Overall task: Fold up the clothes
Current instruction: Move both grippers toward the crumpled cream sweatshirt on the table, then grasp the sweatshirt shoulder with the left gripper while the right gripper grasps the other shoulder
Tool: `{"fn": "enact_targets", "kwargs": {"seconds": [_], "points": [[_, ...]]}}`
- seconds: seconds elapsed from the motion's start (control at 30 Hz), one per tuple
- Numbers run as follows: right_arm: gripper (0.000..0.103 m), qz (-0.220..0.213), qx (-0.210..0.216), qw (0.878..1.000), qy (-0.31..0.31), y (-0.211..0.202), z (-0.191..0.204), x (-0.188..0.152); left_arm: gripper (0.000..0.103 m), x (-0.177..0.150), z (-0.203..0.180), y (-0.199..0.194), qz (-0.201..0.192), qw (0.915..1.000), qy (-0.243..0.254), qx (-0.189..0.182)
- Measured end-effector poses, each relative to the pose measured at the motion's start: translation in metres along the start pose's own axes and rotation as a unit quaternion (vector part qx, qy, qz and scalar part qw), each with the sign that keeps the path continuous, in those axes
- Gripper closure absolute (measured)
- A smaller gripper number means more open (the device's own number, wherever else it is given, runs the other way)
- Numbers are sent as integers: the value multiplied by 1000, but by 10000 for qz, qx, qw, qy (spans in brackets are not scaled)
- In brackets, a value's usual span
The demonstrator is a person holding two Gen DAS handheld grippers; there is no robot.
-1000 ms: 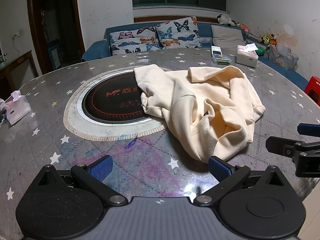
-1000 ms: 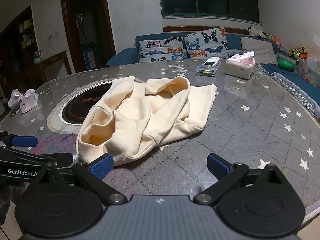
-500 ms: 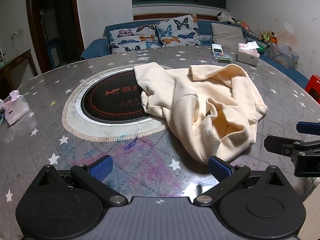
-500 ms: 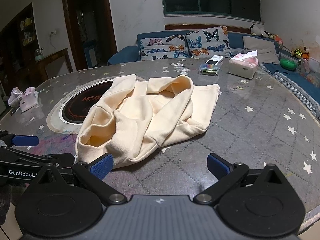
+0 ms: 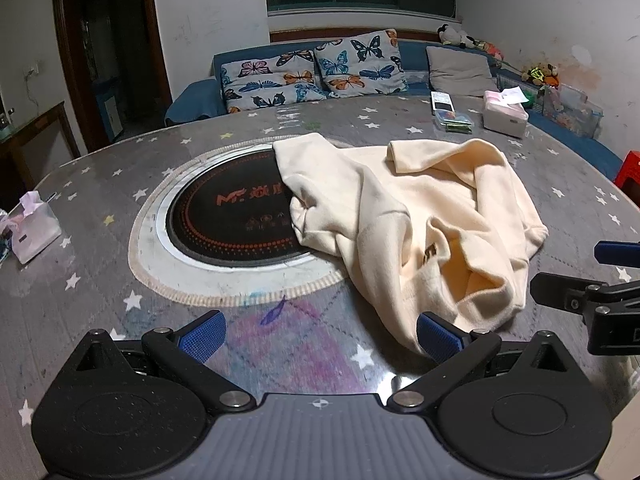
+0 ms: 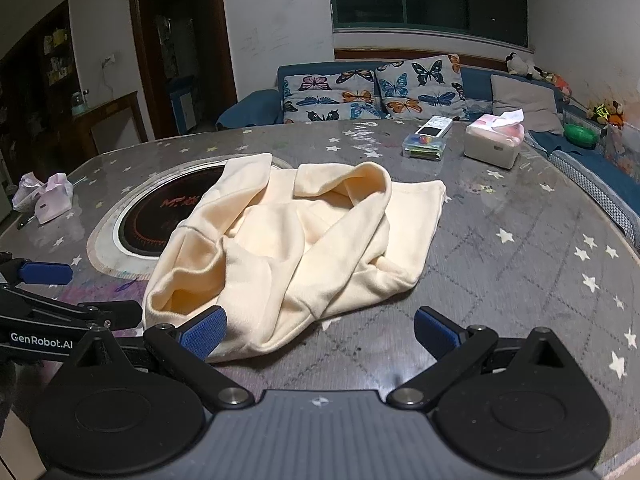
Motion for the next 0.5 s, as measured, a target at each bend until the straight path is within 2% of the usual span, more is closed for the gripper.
{"fn": "enact_targets", "kwargs": {"seconds": [0.5], "points": [[4,-91,-164,9998,22,17,-25,37,0,36,9,22,-49,9999,24,153]]}}
Point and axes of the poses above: each gripper's, at about its wrist camera, not at the fingertips, and y roughly the way its jaws point, z to its left, x to its top, the point moved 6 cm from there along y, roughly the way its jaws point, and after that the axes turned 7 degrees about x, right-handed, at the moved point
